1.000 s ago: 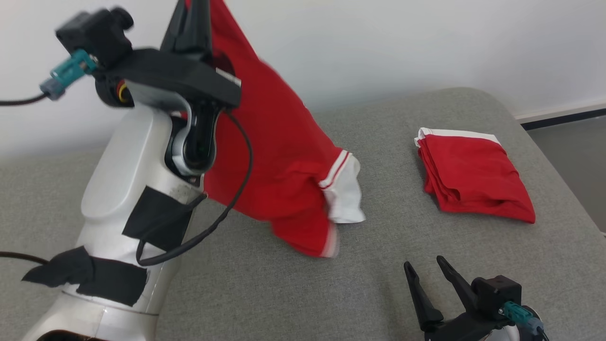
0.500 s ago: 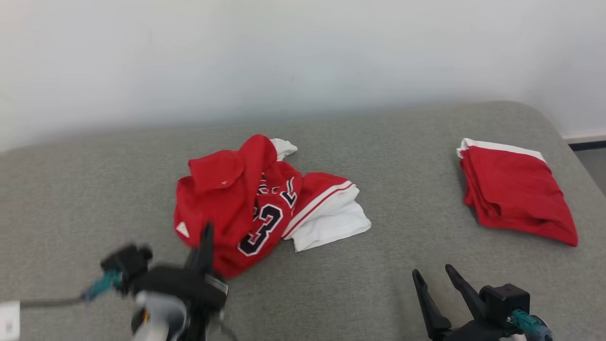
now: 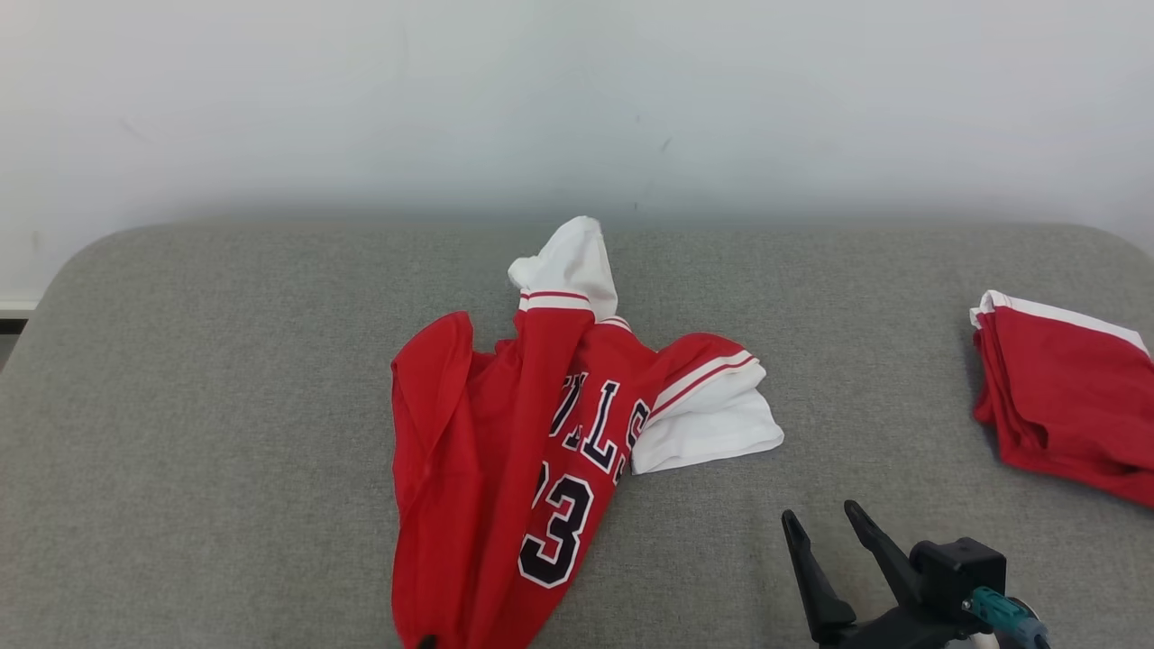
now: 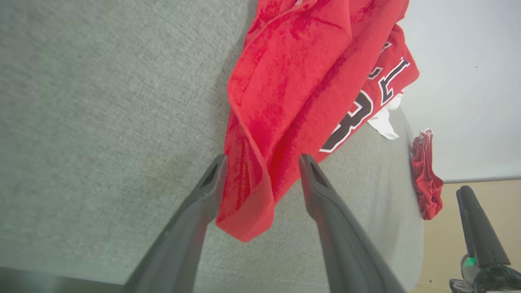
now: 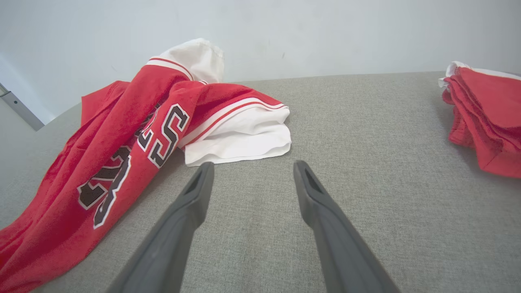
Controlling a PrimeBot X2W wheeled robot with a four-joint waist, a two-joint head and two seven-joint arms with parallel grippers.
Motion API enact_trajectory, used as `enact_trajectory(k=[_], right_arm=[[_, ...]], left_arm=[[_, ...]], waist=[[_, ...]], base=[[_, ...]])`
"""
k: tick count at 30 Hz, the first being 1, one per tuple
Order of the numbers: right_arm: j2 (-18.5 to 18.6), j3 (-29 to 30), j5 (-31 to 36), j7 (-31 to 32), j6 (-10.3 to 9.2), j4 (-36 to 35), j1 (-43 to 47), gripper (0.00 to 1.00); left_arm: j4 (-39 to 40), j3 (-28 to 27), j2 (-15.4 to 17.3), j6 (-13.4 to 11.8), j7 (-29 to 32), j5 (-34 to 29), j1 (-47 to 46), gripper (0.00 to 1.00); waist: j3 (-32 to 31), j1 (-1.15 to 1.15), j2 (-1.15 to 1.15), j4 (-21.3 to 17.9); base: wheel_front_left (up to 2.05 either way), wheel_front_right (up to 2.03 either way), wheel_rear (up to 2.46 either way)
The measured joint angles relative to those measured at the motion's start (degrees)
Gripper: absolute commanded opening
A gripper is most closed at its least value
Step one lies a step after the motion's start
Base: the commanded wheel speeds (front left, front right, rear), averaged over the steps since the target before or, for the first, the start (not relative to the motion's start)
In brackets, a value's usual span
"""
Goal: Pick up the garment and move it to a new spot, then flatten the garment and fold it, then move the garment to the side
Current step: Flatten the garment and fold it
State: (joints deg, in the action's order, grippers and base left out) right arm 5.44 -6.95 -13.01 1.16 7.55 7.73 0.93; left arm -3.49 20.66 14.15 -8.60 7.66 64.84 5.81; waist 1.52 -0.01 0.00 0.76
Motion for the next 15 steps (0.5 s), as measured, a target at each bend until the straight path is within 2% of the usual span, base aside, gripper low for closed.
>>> enact_trajectory(k=[3,5,10,15], right_arm=[[-0.1,-0.2,0.0,0.0,0.00,0.0,-0.5,1.00],[-0.2,-0.3,0.1,-0.1,0.00,-0.1,-0.8,1.00],[-0.3,0.0,0.2,-0.2,0.00,-0.2,-0.9,1.00],[-0.4,-0.4,0.4,-0.3,0.00,-0.5,-2.6,1.00]], left_arm=[[2.5,-0.7,2.6,-1.7,-0.1,-2.3,-1.0,1.00],[4.3,-1.5,5.7,-3.6,-1.3,-6.5,-3.5,1.00],[6.1,-0.3,10.3,-5.5,-1.5,-15.7,-14.3,1.00],[-0.1,5.6,11.0,-5.5,4.1,-23.1,-28.5,1.00]], waist=[[0.3,0.01,0.00,0.4],[0.5,0.01,0.00,0.0],[1.3,0.01,0.00,-1.3],[2.7,0.01,0.00,-3.5]], base=[[0.00,0.00,0.00],[0.00,0.00,0.00],[0.00,0.00,0.00],[0.00,0.00,0.00]])
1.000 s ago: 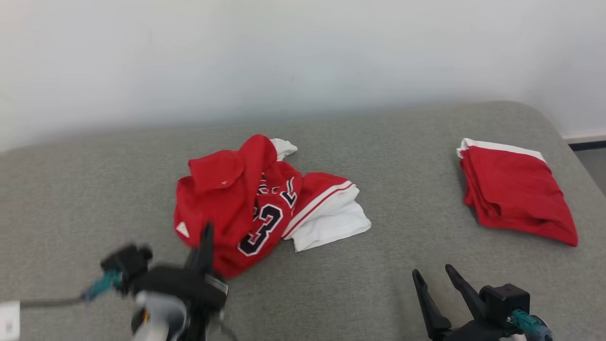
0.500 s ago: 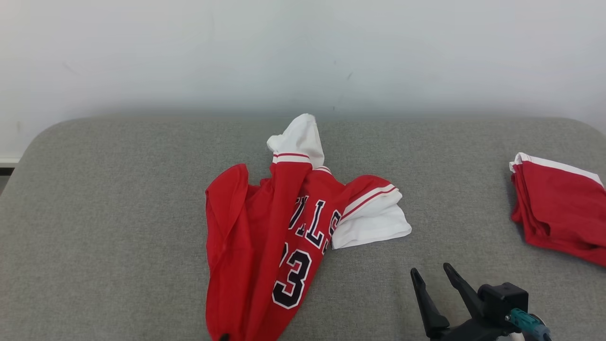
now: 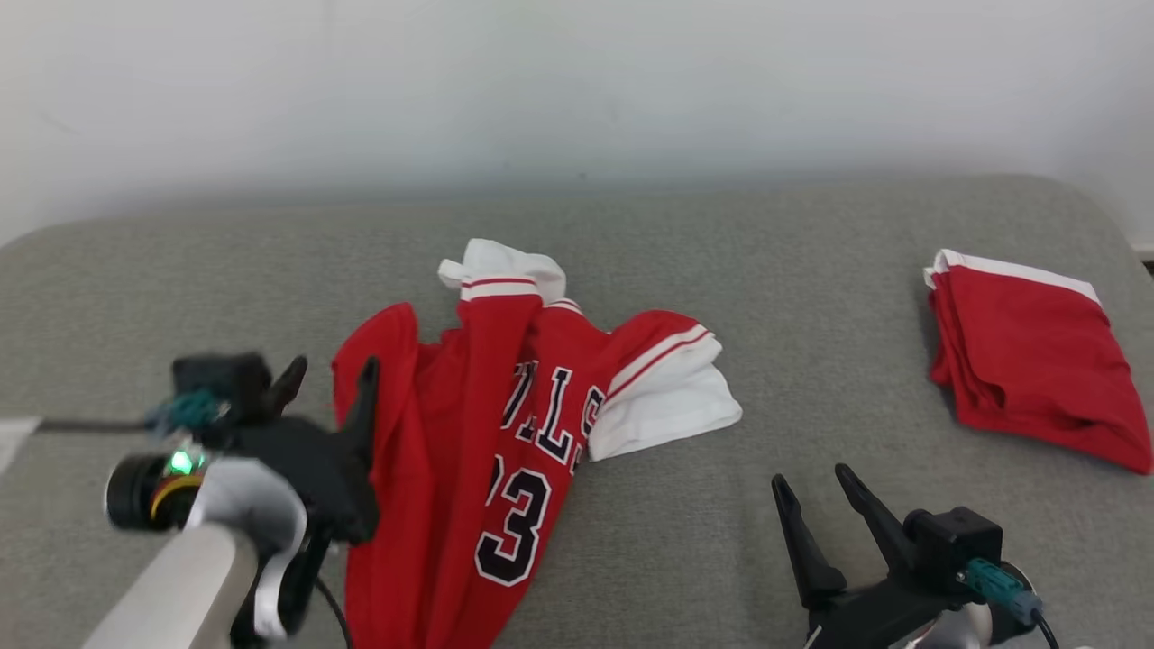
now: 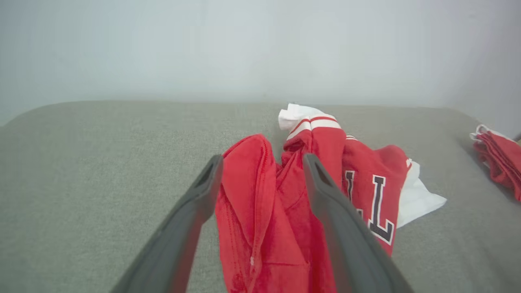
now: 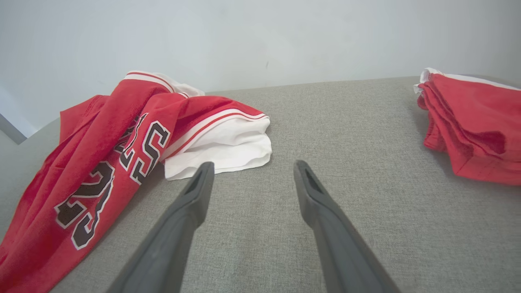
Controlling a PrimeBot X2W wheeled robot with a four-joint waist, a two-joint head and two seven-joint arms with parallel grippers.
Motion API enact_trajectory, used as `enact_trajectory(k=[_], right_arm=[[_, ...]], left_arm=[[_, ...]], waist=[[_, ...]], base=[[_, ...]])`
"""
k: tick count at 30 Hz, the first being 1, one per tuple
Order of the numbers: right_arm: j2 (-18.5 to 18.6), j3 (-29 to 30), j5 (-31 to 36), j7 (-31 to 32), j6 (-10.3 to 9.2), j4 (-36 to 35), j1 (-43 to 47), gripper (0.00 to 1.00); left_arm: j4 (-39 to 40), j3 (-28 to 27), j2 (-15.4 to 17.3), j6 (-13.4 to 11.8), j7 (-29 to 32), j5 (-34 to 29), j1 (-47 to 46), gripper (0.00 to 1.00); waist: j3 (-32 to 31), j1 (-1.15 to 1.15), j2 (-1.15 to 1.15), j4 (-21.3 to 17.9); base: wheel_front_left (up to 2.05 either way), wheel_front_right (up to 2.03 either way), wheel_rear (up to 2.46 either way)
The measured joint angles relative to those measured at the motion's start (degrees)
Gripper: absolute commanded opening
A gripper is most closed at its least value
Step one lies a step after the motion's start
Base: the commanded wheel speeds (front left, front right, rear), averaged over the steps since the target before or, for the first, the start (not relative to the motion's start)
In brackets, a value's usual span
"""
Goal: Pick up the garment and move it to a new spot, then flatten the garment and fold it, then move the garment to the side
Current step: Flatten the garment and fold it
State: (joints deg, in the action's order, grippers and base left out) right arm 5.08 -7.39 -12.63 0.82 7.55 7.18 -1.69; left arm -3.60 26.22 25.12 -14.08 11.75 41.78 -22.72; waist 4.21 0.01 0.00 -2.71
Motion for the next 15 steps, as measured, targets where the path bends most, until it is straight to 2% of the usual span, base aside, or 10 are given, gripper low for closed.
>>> enact_trajectory(k=[7,15], right_arm=[[-0.5,-0.9,0.0,-1.1,0.00,0.8,-2.0,1.00],[-1.2,-0.7,-0.2,-2.9,0.00,2.3,-2.0,1.00]], left_arm=[[-14.1,8.5,0.4,1.9,11.0,-8.6,-16.4,1.00],[-24.1,14.8,2.3,3.4,20.1,-15.7,-25.5,1.00]], waist=[[2.2,0.00,0.00,-5.0],[5.1,0.00,0.00,-11.2]], base=[[0.00,0.00,0.00],[0.00,0.00,0.00]])
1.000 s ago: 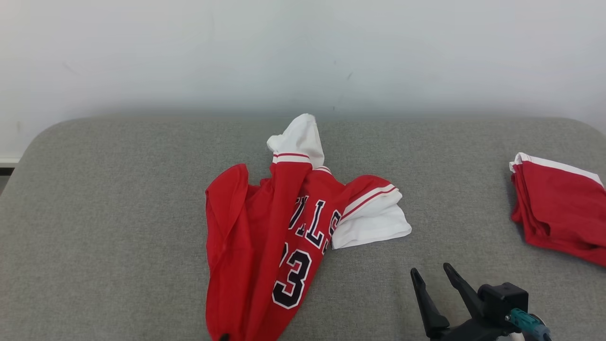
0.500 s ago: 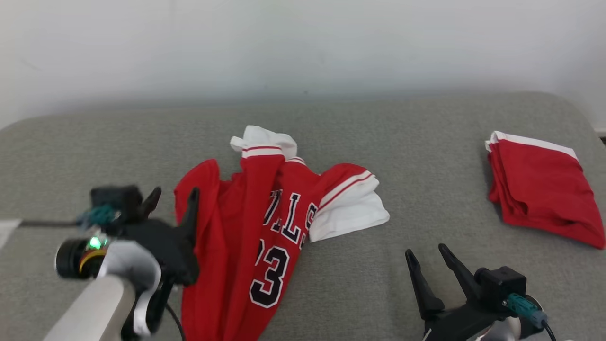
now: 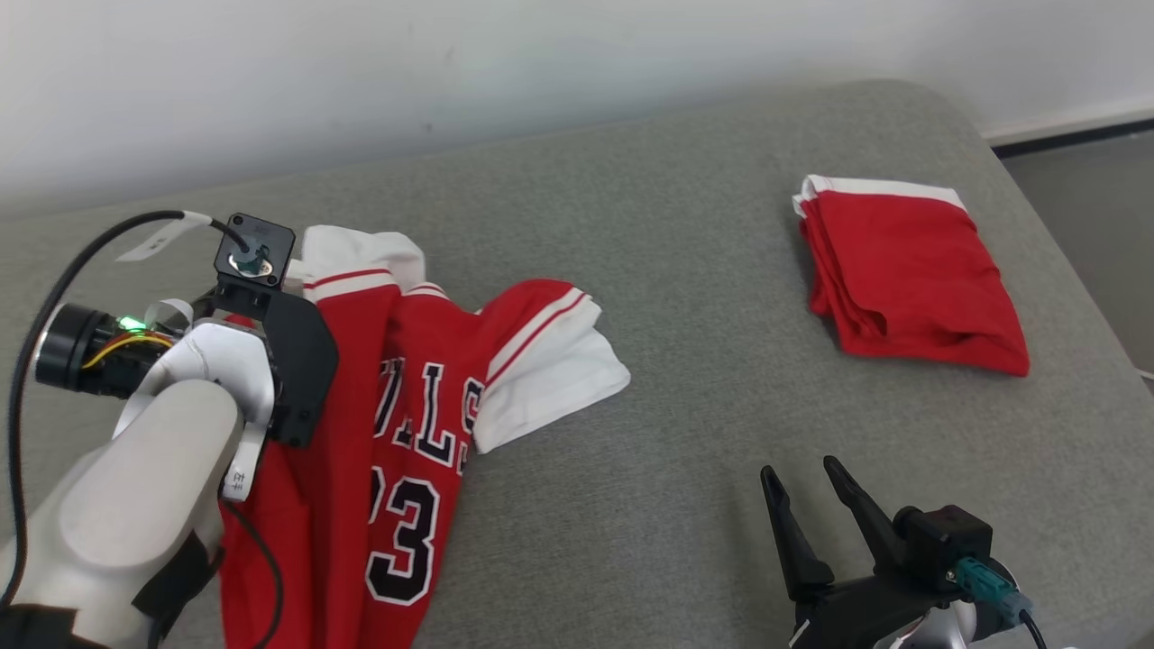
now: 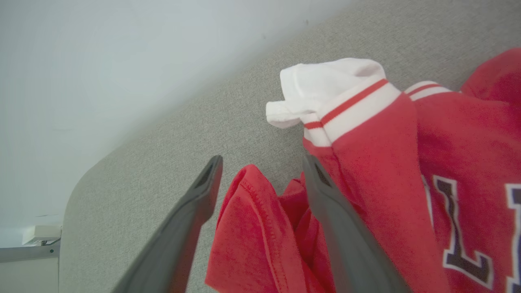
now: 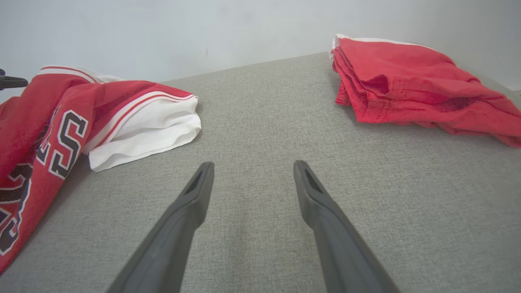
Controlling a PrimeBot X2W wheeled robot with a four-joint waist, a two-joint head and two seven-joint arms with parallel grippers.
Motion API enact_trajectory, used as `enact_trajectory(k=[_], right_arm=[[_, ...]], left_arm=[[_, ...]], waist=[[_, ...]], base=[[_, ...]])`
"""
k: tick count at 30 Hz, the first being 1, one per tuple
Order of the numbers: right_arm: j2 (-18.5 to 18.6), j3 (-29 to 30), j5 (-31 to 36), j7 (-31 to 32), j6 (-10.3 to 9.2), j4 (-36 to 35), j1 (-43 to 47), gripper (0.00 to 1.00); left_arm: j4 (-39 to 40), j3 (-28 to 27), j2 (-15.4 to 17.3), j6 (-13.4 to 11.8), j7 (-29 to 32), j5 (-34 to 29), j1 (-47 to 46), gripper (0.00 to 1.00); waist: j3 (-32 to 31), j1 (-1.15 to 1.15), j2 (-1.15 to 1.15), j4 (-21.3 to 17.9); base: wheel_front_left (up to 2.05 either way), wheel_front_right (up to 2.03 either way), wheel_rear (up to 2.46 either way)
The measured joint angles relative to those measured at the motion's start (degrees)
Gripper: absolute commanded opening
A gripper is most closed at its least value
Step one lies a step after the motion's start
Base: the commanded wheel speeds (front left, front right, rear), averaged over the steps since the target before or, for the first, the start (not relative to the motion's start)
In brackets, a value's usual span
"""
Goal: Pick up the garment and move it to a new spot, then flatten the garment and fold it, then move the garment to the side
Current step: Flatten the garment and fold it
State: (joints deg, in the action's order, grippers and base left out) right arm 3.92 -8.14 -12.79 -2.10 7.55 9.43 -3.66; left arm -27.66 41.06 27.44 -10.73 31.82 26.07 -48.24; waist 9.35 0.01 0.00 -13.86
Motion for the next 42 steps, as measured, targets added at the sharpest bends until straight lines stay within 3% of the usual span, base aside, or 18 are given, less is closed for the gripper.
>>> enact_trajectory(k=[12,13,15,18,24,30,32,36,42], right_arm=[[-0.6,-0.1,-0.2,-1.5,0.00,1.5,-1.1,1.00],[-0.7,-0.1,-0.2,-1.5,0.00,1.6,-1.1,1.00],[-0.8,-0.2,-0.1,-1.5,0.00,1.9,-1.1,1.00],[-0.8,0.0,-0.1,-1.5,0.00,2.0,-1.1,1.00],[-0.7,0.1,0.2,-1.1,0.00,2.0,-1.1,1.00],[-0.6,0.0,0.2,-0.8,0.00,1.9,-1.0,1.00],[-0.6,0.1,0.2,-0.6,0.00,1.8,-1.0,1.00],[-0.3,1.0,0.2,-0.4,0.00,1.5,-0.7,1.00],[0.3,2.9,0.5,0.2,0.00,0.5,1.4,1.00]], left_arm=[[-5.1,6.4,3.5,0.7,6.7,-6.9,-3.8,1.00],[-5.1,6.7,3.4,0.7,7.1,-6.9,-3.7,0.82],[-5.0,7.1,3.7,0.9,7.7,-7.0,-3.7,0.00],[-4.5,7.0,4.0,1.1,8.0,-6.5,-3.1,0.00],[-1.6,3.9,3.0,-1.4,3.5,-3.7,-1.8,0.00],[4.1,-5.0,-5.1,-2.4,-11.5,5.1,-2.4,0.00],[4.8,-6.6,-6.7,-2.1,-14.2,6.6,-2.6,0.00],[7.5,-13.9,-13.0,-0.3,-22.6,15.2,-2.6,0.00],[12.8,-24.6,-16.5,1.2,-29.2,28.1,8.4,0.00]], waist=[[3.9,0.00,0.00,-3.2],[3.8,0.00,0.00,-3.1],[3.5,0.00,0.00,-2.5],[3.0,-0.01,0.00,-1.9],[1.9,-0.01,0.00,-0.6],[0.7,-0.01,0.00,0.5],[0.5,-0.01,0.00,0.7],[-0.2,-0.01,-0.01,1.7],[-1.3,-0.01,0.00,4.8]], base=[[0.00,0.00,0.00],[0.00,0.00,0.00],[0.00,0.00,0.00],[0.00,0.00,0.00],[0.00,0.00,0.00],[0.00,0.00,0.00],[0.00,0.00,0.00],[0.00,0.00,0.00],[0.00,0.00,0.00]])
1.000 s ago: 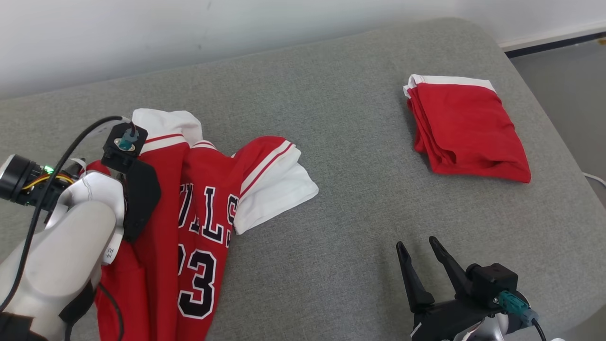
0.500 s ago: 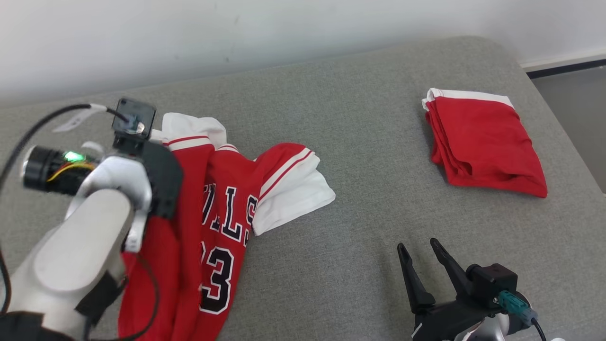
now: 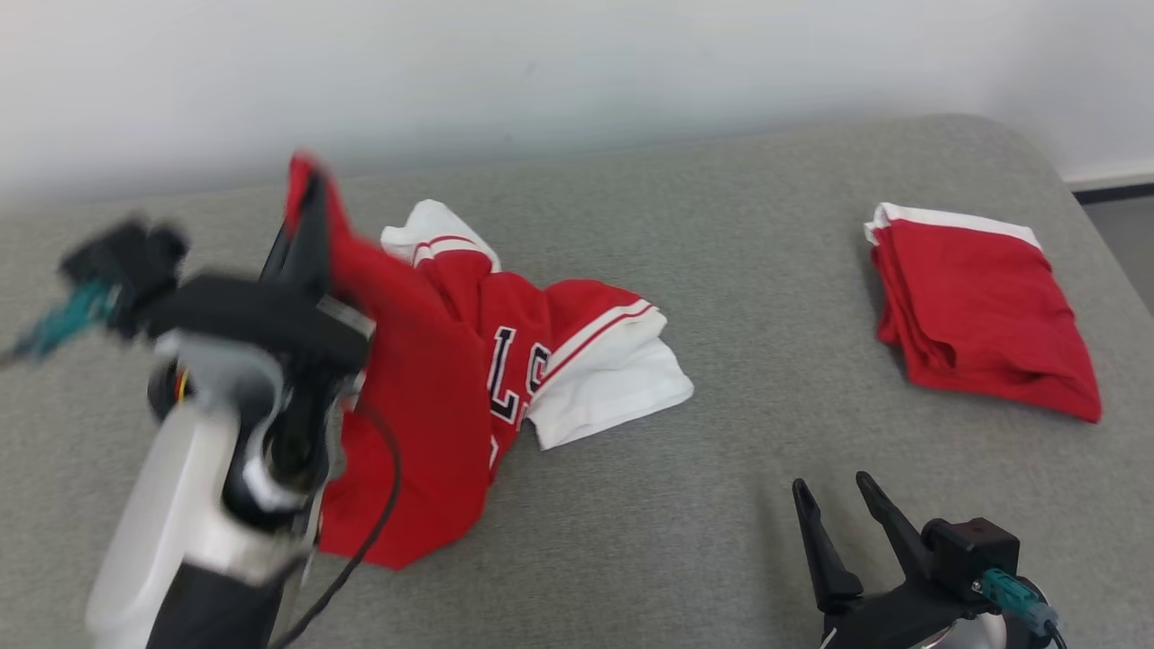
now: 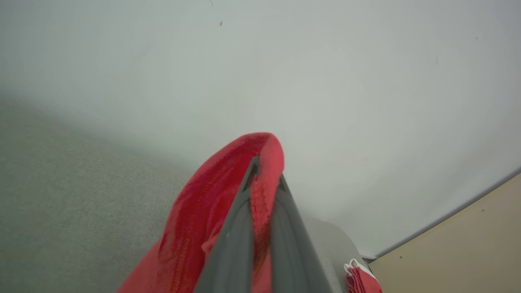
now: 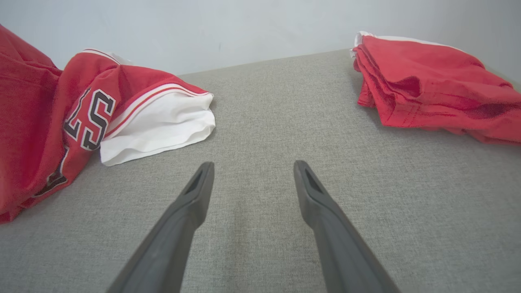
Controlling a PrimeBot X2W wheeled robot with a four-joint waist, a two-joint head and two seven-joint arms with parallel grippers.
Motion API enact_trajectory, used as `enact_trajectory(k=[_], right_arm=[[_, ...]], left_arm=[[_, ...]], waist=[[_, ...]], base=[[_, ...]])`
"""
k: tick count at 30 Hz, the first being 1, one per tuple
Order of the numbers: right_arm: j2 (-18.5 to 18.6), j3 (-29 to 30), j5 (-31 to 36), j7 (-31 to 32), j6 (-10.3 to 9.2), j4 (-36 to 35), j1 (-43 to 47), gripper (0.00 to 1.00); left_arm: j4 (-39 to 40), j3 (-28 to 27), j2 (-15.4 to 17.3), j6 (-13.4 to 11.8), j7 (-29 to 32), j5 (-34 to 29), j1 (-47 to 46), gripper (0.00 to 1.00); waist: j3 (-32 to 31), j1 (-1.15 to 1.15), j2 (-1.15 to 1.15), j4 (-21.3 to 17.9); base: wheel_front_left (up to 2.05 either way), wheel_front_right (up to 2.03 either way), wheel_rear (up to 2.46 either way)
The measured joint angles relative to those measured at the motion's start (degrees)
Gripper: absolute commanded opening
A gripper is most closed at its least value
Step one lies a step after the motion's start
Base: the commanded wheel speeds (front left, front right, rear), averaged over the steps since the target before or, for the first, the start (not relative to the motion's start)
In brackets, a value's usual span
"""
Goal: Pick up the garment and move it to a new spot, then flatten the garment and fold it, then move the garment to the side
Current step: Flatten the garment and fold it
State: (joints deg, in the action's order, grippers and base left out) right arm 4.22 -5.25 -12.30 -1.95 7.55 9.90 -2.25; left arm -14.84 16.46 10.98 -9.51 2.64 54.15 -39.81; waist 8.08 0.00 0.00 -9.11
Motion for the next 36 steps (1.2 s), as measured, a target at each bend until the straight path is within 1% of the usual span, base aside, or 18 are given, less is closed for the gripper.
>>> enact_trajectory(k=[4,6,9,11,12,13,14,15,17,20,23,25,27,30,31,33,34,36], right_arm=[[0.2,0.7,0.4,0.8,0.00,-1.3,1.0,1.00],[0.3,1.1,0.8,1.2,0.00,-1.8,1.4,1.00],[0.6,1.2,0.8,2.0,0.00,-2.7,1.3,1.00],[0.8,1.0,0.8,2.3,0.00,-3.2,1.3,1.00],[1.0,1.0,0.8,2.4,0.00,-3.3,1.3,1.00],[1.1,0.9,0.8,2.5,0.00,-3.3,1.3,1.00],[1.2,0.8,0.8,2.7,0.00,-3.4,1.3,1.00],[1.3,0.8,0.8,2.9,0.00,-3.5,1.3,1.00],[1.5,0.9,0.8,3.1,0.00,-3.8,1.3,1.00],[2.1,0.8,0.8,3.7,0.00,-4.0,1.4,1.00],[3.0,0.5,1.1,4.5,0.00,-5.0,1.3,1.00],[3.5,0.0,1.4,5.0,0.00,-5.6,0.9,1.00],[4.1,-0.7,1.4,5.3,0.00,-5.9,-0.1,1.00],[4.4,-1.6,1.3,5.7,0.00,-6.8,-1.1,1.00],[4.4,-1.8,1.2,5.9,0.00,-6.9,-1.2,1.00],[4.3,-2.3,1.1,6.0,0.00,-6.9,-1.2,1.00],[4.2,-2.5,1.0,6.0,0.00,-6.9,-1.1,1.00],[3.9,-3.0,0.8,6.0,0.00,-6.9,-1.0,1.00]], left_arm=[[3.9,-6.6,-0.1,0.0,-2.7,6.8,14.2,0.00],[5.5,-9.3,-1.3,0.2,-3.2,10.7,21.1,0.00],[7.1,-12.4,-3.6,0.9,-3.4,16.3,28.9,0.00],[7.6,-14.4,-4.7,1.5,-3.4,19.7,32.4,0.23],[7.7,-15.0,-5.1,1.9,-3.7,20.8,33.6,0.38],[7.6,-15.7,-5.3,2.0,-4.1,21.3,34.7,0.44],[7.5,-16.3,-5.5,2.6,-4.2,22.0,35.5,0.79],[7.3,-16.7,-5.6,2.9,-4.7,22.9,36.4,1.00],[6.6,-17.1,-5.7,3.5,-5.2,23.2,37.7,1.00],[5.9,-17.4,-5.6,3.5,-6.3,22.5,39.1,1.00],[5.6,-17.1,-4.8,3.4,-7.6,20.1,39.9,1.00],[5.6,-15.6,-4.0,3.4,-7.9,18.2,39.9,1.00],[5.5,-12.7,-2.9,2.8,-7.8,14.6,39.7,1.00],[3.9,-5.6,0.5,0.2,-5.7,5.5,37.8,1.00],[3.2,-3.2,1.5,-1.2,-5.3,2.2,36.3,1.00],[1.3,1.4,3.4,-3.5,-2.5,-3.3,32.8,1.00],[0.3,2.9,3.6,-4.4,-1.5,-5.2,31.3,1.00],[-1.7,4.5,3.6,-6.1,0.9,-6.4,28.7,1.00]], waist=[[-0.7,0.00,0.00,2.7],[-1.0,0.00,0.00,4.1],[-1.4,-0.01,0.00,6.3],[-1.7,-0.01,0.00,7.7],[-1.8,-0.01,0.00,8.3],[-2.0,0.00,0.00,8.9],[-2.1,0.00,0.00,9.5],[-2.3,0.00,0.00,9.9],[-2.8,-0.01,0.00,10.7],[-3.7,-0.01,0.00,11.4],[-4.5,-0.01,0.00,12.1],[-4.9,-0.01,0.00,12.6],[-5.3,-0.01,0.00,13.2],[-5.8,-0.01,-0.01,14.0],[-5.9,-0.01,0.00,14.2],[-6.1,-0.01,0.00,14.4],[-6.2,-0.01,0.00,14.4],[-6.2,-0.01,0.00,14.0]], base=[[0.00,0.00,0.00],[0.00,0.00,0.00],[0.00,0.00,0.00],[0.00,0.00,0.00],[0.00,0.00,0.00],[0.00,0.00,0.00],[0.00,0.00,0.00],[0.00,0.00,0.00],[0.00,0.00,0.00],[0.00,0.00,0.00],[0.00,0.00,0.00],[0.00,0.00,0.00],[0.00,0.00,0.00],[0.00,0.00,0.00],[0.00,0.00,0.00],[0.00,0.00,0.00],[0.00,0.00,0.00],[0.00,0.00,0.00]])
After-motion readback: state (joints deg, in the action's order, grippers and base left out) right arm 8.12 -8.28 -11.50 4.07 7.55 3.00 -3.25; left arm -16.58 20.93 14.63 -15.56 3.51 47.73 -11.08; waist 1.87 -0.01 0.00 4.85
